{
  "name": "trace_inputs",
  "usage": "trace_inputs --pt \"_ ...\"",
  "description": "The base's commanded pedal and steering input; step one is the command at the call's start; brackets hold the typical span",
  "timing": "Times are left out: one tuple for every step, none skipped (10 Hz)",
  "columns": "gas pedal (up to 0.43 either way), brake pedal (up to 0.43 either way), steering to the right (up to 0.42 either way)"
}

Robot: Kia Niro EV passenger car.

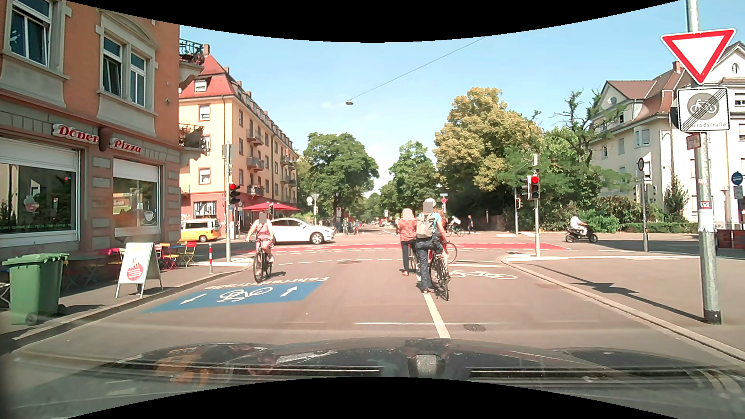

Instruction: Follow the waypoints while adhering to traffic rules and regulations

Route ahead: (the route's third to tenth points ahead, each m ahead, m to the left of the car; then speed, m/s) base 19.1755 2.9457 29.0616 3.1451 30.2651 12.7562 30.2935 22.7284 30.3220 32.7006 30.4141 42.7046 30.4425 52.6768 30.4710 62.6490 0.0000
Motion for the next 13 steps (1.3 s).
trace_inputs --pt "0.000 0.287 0.011" --pt "0.000 0.287 0.011" --pt "0.000 0.287 0.011" --pt "0.000 0.287 0.011" --pt "0.000 0.287 0.011" --pt "0.000 0.287 0.011" --pt "0.000 0.287 0.011" --pt "0.000 0.287 0.011" --pt "0.000 0.287 0.011" --pt "0.000 0.287 0.011" --pt "0.000 0.287 0.011" --pt "0.000 0.287 0.011" --pt "0.000 0.287 0.011"
